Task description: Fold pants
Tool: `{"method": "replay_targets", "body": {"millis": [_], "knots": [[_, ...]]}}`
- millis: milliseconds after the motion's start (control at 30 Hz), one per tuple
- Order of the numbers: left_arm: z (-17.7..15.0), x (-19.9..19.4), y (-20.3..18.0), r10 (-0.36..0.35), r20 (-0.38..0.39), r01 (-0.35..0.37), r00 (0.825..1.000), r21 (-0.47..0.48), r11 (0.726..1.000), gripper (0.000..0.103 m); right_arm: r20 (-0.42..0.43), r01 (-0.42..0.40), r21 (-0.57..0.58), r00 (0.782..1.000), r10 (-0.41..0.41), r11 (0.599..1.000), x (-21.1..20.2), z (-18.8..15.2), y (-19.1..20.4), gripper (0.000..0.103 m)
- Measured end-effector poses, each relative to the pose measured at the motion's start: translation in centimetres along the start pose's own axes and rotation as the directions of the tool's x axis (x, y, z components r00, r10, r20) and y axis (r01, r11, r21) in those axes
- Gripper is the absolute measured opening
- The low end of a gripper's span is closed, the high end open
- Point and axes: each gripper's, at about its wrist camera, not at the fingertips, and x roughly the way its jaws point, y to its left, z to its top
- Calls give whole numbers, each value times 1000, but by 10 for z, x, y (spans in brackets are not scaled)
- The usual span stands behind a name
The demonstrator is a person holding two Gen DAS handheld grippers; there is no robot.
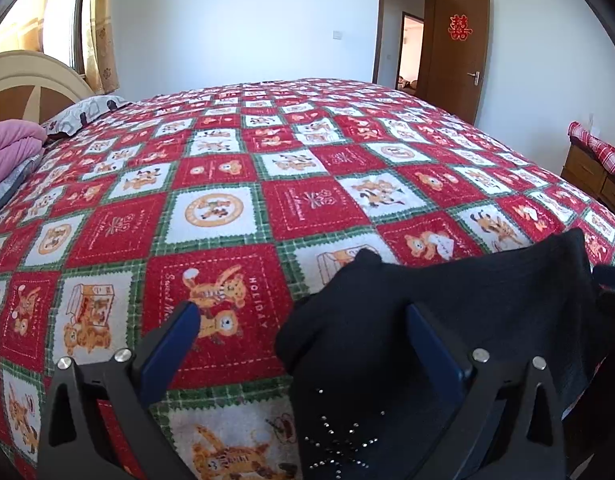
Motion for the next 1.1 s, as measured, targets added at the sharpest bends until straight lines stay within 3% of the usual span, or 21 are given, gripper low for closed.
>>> {"method": "replay_targets", "body": {"millis": [67,167,467,667,900,1000,1100], "knots": [[0,2,1,-9,-6,9,1000,-9,1000,103,-57,43,-41,997,-45,998,12,-8,5,48],[-1,5,1,-24,-13,24,1000,-12,1000,103,-117,48,-17,992,-49,999,25,-20,-5,48],[-1,4,4,-53,-23,53,998,-30,998,103,-104,48,-65,993,-55,997,31,-29,-8,48],[-8,-12,4,-59,-31,59,998,-17,998,103,-87,0,24,996,2,1000,23,-21,-19,48],[-13,-22,-5,-68,-36,69,997,15,998,103,7,1,58,1000,-1,998,4,7,-11,48],[-18,-33,-8,-56,-24,57,998,51,997,103,2,-58,30,998,58,998,15,25,11,48],[-28,-41,-4,-34,-26,36,999,66,997,103,-41,-232,-1,972,232,973,38,45,45,48]]}}
